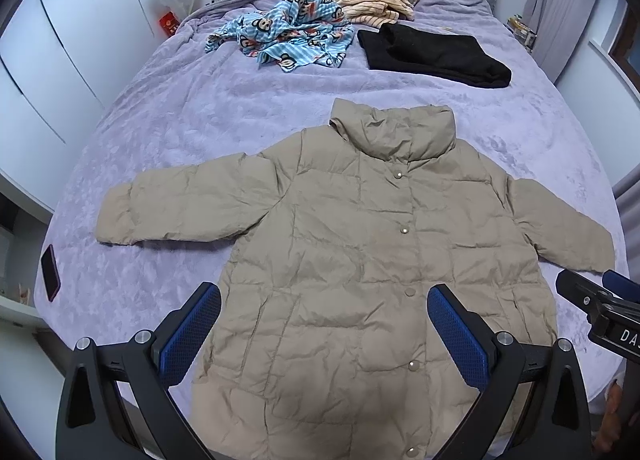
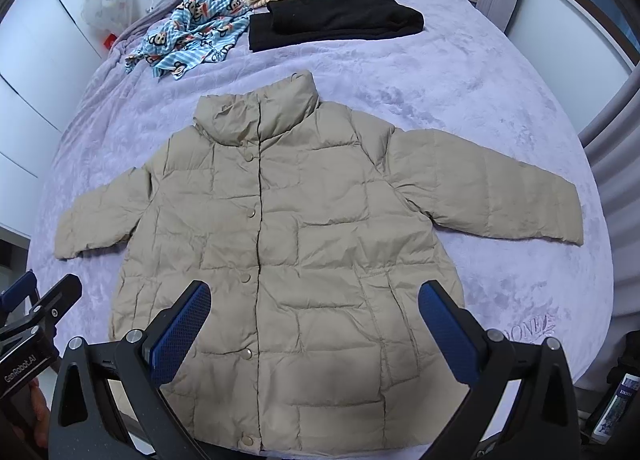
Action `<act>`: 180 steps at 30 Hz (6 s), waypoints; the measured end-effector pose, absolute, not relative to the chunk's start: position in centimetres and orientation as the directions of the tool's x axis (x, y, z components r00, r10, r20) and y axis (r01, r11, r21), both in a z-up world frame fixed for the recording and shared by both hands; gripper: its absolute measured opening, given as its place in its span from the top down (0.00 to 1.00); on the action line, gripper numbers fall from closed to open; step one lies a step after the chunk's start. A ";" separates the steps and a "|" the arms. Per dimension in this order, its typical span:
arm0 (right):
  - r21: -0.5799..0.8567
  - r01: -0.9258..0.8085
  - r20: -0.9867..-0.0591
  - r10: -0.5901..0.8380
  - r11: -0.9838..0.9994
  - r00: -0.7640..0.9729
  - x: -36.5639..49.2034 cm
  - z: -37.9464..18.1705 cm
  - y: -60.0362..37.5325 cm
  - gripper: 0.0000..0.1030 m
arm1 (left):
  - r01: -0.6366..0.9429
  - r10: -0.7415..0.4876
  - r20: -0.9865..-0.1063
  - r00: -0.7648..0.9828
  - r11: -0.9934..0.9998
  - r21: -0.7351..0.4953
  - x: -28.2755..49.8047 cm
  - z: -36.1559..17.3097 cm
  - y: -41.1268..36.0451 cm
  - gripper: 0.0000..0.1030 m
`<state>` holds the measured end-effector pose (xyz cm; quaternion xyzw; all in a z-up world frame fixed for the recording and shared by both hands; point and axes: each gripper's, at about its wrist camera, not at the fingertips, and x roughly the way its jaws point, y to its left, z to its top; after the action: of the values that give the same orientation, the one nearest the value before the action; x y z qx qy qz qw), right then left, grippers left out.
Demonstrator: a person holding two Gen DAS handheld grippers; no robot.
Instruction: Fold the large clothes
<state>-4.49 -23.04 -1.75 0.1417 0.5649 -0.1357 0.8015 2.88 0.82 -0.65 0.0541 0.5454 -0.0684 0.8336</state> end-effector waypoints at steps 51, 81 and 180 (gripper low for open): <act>0.082 0.377 -0.948 -0.045 0.922 0.316 -4.1 -2.2 -23.2 0.00 | 0.161 -0.046 -0.925 0.378 0.987 0.017 3.0 -1.5 1.2 0.00; 0.082 0.374 -0.949 -0.042 0.924 0.312 -3.9 -2.3 -23.1 0.00 | 0.161 -0.048 -0.925 0.376 0.987 0.015 3.0 -1.6 1.4 0.00; 0.632 0.365 -0.774 0.534 0.684 0.341 11.9 -21.9 -12.6 0.84 | 0.554 -0.600 -0.644 0.474 0.772 -0.311 18.1 -6.1 -1.3 0.89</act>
<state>11.89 -12.57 -21.87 0.3932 0.5712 0.0589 0.7181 18.13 -1.27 -6.12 -0.0298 0.3868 -0.3365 0.8581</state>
